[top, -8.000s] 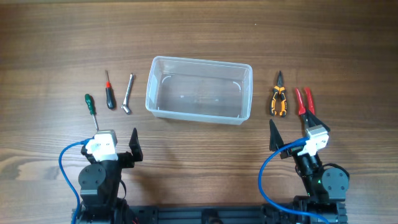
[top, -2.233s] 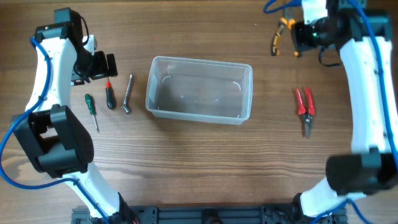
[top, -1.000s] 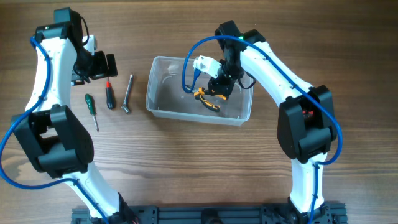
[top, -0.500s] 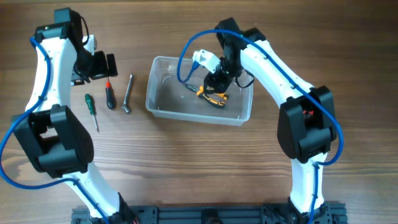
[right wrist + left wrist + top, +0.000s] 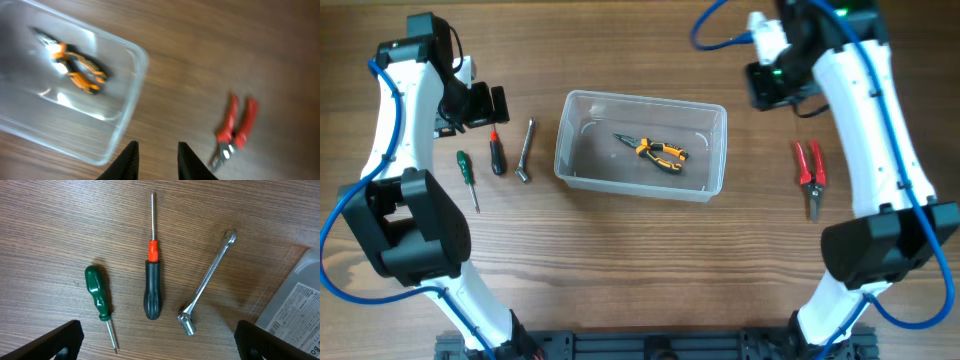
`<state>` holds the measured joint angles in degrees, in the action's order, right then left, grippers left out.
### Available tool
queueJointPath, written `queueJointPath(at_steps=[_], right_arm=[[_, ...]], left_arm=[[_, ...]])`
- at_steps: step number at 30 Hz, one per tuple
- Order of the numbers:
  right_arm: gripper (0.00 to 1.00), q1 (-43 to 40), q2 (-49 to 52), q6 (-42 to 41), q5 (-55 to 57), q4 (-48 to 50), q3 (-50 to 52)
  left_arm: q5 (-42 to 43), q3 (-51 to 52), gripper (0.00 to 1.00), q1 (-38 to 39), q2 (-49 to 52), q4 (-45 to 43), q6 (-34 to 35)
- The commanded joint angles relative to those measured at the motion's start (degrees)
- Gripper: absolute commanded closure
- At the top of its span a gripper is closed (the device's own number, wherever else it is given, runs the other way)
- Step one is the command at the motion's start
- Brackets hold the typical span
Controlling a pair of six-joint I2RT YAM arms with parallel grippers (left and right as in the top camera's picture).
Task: Pack container
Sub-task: 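Move the right gripper over the red cutters and grasp them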
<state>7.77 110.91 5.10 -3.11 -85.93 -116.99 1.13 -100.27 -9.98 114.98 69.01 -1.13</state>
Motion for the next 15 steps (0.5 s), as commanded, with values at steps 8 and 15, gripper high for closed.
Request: queueJointPath(at_steps=[8,15], right_arm=[[0.73,-9.81,0.5,-2.16,2.27,6.56,12.63],[0.67,-10.97,0.5,-0.72,2.27,16.41,27.58]], left_arm=[[-0.35,-0.76,0.0,-0.26,0.07,-0.02,0.74],[-0.35,-0.76,0.0,-0.26,0.07,-0.02,0.74]])
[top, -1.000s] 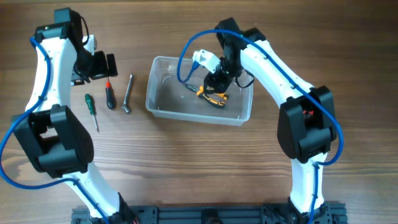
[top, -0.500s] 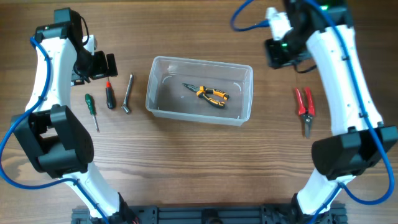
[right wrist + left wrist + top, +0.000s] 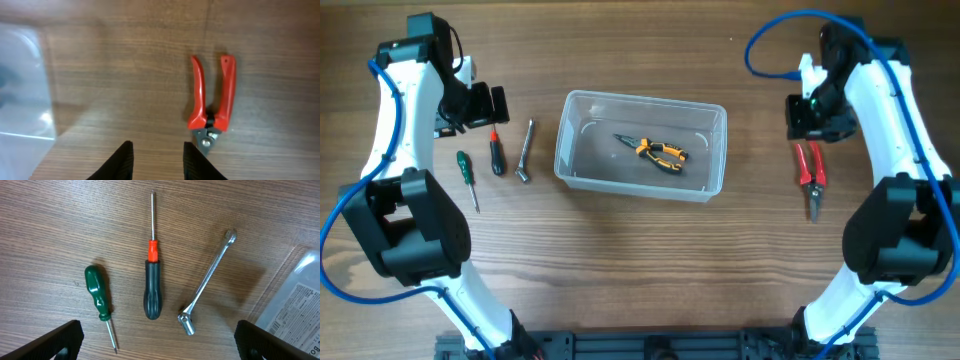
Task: Pack container
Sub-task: 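Move the right gripper over the red cutters and grasp them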
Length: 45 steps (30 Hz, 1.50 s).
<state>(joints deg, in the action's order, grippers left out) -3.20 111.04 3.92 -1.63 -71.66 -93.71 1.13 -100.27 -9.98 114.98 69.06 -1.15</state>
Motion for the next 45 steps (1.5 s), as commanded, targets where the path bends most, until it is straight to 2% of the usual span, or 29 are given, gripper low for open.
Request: queueJointPath(at_steps=[1,8,20,29,38,45], right_arm=[[0.67,0.0,0.37,0.83,0.83,3.17,5.99],[0.63,-0.96,0.37,2.25,4.52,9.22,14.14],[0.64,-3.78,0.39,1.97,4.15,11.45,14.82],[0.64,-3.78,0.39,2.27,4.24,18.91,22.34],[0.63,-3.78,0.39,3.61,4.2,21.59,22.82],[0.71,-3.78,0.39,3.63,3.1,21.97,23.91]], left_arm=[[-0.35,-0.76,0.0,-0.26,0.07,-0.07,0.76],[-0.35,-0.76,0.0,-0.26,0.07,-0.07,0.76],[-0.35,-0.79,0.0,-0.26,0.07,-0.07,0.76],[-0.35,-0.76,0.0,-0.26,0.07,-0.07,0.76],[-0.35,-0.76,0.0,-0.26,0.07,-0.07,0.76],[-0.35,-0.76,0.0,-0.26,0.07,-0.07,0.76]])
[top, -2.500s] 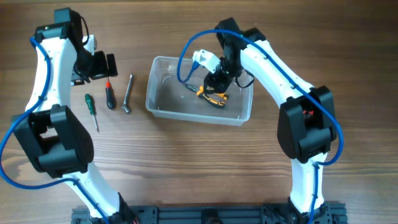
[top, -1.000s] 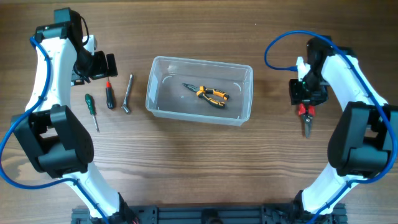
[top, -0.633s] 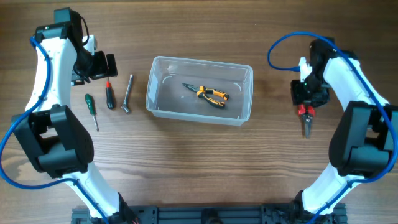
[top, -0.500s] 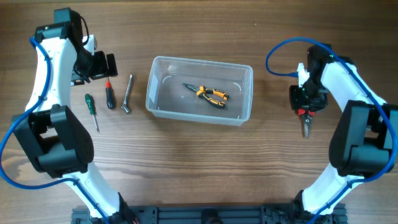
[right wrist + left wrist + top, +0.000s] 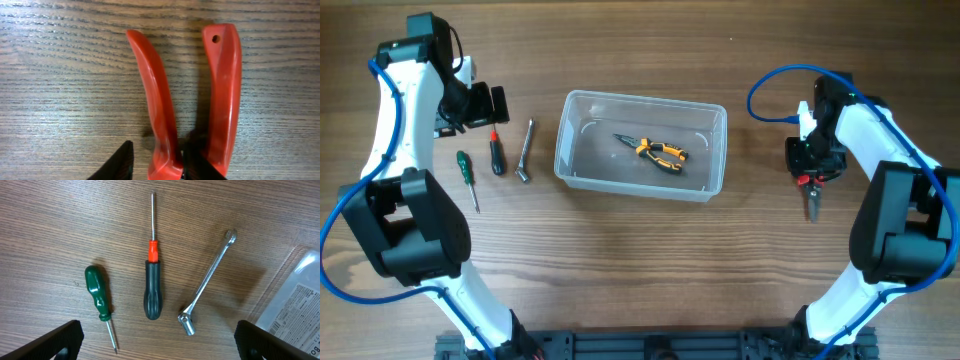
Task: Pack container
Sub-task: 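Move the right gripper over the red cutters and grasp them, then carry the red cutters into the container and release them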
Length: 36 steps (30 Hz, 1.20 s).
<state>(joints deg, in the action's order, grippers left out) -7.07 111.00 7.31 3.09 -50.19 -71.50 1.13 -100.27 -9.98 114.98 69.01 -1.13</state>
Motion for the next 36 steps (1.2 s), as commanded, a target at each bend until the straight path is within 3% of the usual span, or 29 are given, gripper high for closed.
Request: queueJointPath(at_steps=[1,8,10,13,17,28,32,36], right_arm=[[0.71,0.09,0.44,0.24,-1.6,0.96,2.49],[0.8,0.09,0.44,0.22,-1.64,2.16,4.57],[0.89,0.09,0.44,0.22,-1.84,2.21,4.57],[0.95,0.09,0.44,0.2,-2.58,2.19,4.55],[0.96,0.09,0.42,0.02,-3.13,0.74,1.79],[0.96,5.35,-0.35,5.51,-10.67,-15.98,-35.95],[0.96,14.21,-0.7,14.69,-13.7,-20.79,-46.21],[0.96,25.97,-1.18,20.11,-17.55,-21.84,-47.69]], left_arm=[[-0.35,-0.76,0.0,-0.26,0.07,-0.02,0.74],[-0.35,-0.76,0.0,-0.26,0.07,-0.02,0.74],[-0.35,-0.76,0.0,-0.26,0.07,-0.02,0.74],[-0.35,-0.76,0.0,-0.26,0.07,-0.02,0.74],[-0.35,-0.76,0.0,-0.26,0.07,-0.02,0.74],[-0.35,-0.76,0.0,-0.26,0.07,-0.02,0.74],[-0.35,-0.76,0.0,-0.26,0.07,-0.02,0.74],[-0.35,-0.76,0.0,-0.26,0.07,-0.02,0.74]])
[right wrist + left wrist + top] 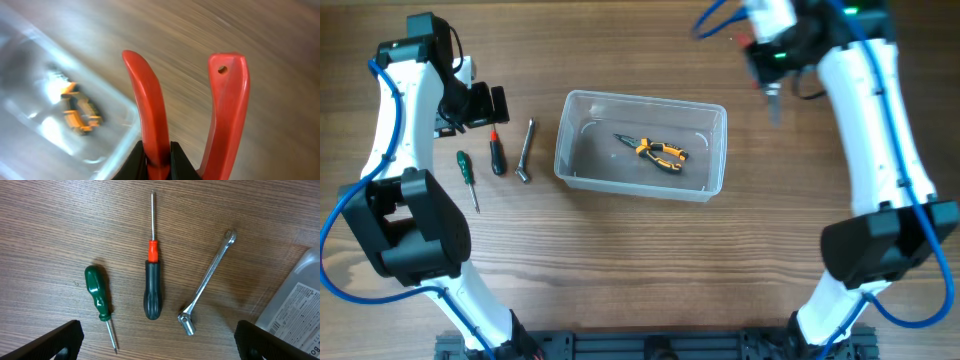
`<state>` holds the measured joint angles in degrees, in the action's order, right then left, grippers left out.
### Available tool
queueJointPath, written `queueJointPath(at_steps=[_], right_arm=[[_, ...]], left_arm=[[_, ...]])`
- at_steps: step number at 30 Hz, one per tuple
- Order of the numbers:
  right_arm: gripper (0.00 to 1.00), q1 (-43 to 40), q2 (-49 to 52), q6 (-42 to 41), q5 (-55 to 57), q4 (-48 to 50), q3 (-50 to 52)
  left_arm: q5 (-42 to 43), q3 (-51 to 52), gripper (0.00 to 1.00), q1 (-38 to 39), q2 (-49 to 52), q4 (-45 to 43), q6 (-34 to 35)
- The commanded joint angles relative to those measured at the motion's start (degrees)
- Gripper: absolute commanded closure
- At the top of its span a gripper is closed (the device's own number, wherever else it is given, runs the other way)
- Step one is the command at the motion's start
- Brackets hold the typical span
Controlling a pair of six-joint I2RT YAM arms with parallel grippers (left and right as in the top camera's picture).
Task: Pack container
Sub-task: 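Carry the red cutters into the container and release them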
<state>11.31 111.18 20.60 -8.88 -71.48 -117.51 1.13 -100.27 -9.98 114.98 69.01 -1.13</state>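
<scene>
A clear plastic container [575, 165] stands mid-table with orange-handled pliers [661, 151] inside. My right gripper [156, 152] is shut on one handle of the red pliers [150, 105], held in the air beside the container's far right corner [772, 96]. The right wrist view is blurred; the container and orange pliers [77, 111] show below left. My left gripper [155, 342] stands wide open above the left tools: a green screwdriver [97, 292], a black-and-orange screwdriver [153, 292] and a silver wrench [207, 282].
The three left-hand tools lie side by side between the left arm and the container: green screwdriver [467, 175], black-and-orange screwdriver [497, 153], wrench [526, 150]. Bare wood lies in front of the container and at the right.
My right gripper, which was low around the red pliers on the table at the right, now holds them in the air near the container's far right corner. The left arm has not moved.
My right gripper was high beside the container, the red pliers lying on the table. Then it hung over the pliers, then stood down with its fingers around one handle. Now it is shut on that handle and the pliers are off the table. The left gripper stayed open throughout.
</scene>
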Motion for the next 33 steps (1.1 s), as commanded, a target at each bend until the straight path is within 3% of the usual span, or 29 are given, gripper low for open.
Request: queueJointPath(at_steps=[1,5,10,15,22,29,33], right_arm=[[0.96,9.22,-1.36,7.69,-6.23,-0.59,-1.68],[0.94,18.23,-0.9,11.89,-6.64,-0.55,-1.66],[0.94,22.88,0.11,12.94,-6.19,1.2,1.66],[0.96,22.95,3.98,16.15,-6.62,2.51,9.68],[0.96,22.95,9.55,16.7,-6.64,11.45,20.13],[0.95,22.95,10.56,15.89,-6.62,16.02,23.47],[0.83,22.91,10.56,15.15,-6.64,17.03,23.47]], left_arm=[[-0.35,-0.76,0.0,-0.26,0.07,-0.02,0.74],[-0.35,-0.76,0.0,-0.26,0.07,-0.02,0.74],[-0.35,-0.76,0.0,-0.26,0.07,-0.02,0.74],[-0.35,-0.76,0.0,-0.26,0.07,-0.02,0.74],[-0.35,-0.76,0.0,-0.26,0.07,-0.02,0.74],[-0.35,-0.76,0.0,-0.26,0.07,-0.02,0.74],[-0.35,-0.76,0.0,-0.26,0.07,-0.02,0.74]])
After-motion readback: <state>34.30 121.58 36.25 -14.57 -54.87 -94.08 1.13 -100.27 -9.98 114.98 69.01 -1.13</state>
